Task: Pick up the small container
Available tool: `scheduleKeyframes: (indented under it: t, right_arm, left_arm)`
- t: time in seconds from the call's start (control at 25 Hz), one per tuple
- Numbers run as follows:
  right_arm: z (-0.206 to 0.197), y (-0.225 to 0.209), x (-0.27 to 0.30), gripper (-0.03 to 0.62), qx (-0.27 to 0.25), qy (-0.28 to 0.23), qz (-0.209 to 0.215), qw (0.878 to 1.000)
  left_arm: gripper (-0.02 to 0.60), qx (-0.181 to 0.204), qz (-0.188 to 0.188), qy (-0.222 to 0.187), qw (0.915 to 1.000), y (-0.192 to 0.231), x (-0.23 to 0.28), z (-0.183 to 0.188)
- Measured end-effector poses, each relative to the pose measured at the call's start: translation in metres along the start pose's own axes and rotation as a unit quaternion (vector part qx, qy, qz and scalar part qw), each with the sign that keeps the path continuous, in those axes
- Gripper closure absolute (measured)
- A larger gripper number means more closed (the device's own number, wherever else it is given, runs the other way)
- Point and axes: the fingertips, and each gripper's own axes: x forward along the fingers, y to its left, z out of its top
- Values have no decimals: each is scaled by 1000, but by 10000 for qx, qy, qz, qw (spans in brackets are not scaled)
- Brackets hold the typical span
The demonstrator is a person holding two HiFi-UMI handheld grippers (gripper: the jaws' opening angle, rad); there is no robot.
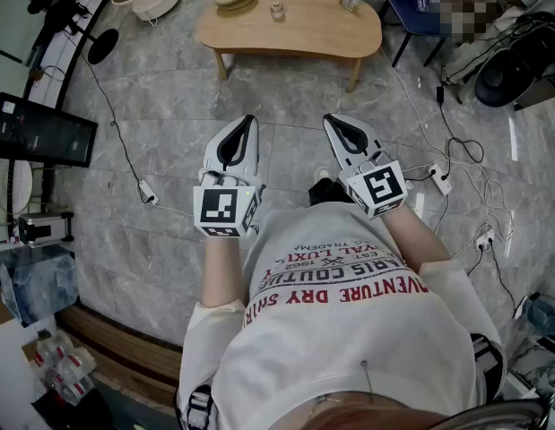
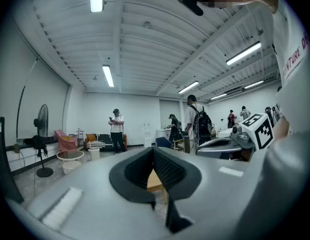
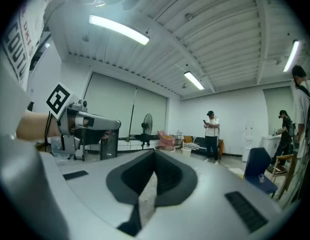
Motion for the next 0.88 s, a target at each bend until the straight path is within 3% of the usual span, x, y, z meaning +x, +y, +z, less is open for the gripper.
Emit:
scheduleKeyframes:
  t: [0.36,0.64,0.68,0.72,0.76,0.88]
  right_arm:
    - [-4,0,7,588,-33,79,-8,10000]
    - [-1,-6,16,586,263,-22,-92,9996]
    - [-1,-6,17,586,267,-11,-94,9996]
    - [-2,-5,19,586,269,7,-95,9996]
    - [-3,-5,20,586,273,28,-96,9996]
    - [-10,-8,25,588,301,116,-63,9995]
  left_arm:
    - [569,-52,68,1,10000,10,0,-6]
    - [569,0,-28,-65,10000,14,5,-9]
    - [527,22,-55,-97,9999,13,6,-10]
    - [395,41,-72,-127,9999,12,7,-11]
    - [219,65,-73,-148,9998,12,9,-12]
    - [190,121,72,-92,9999,15,16,-21]
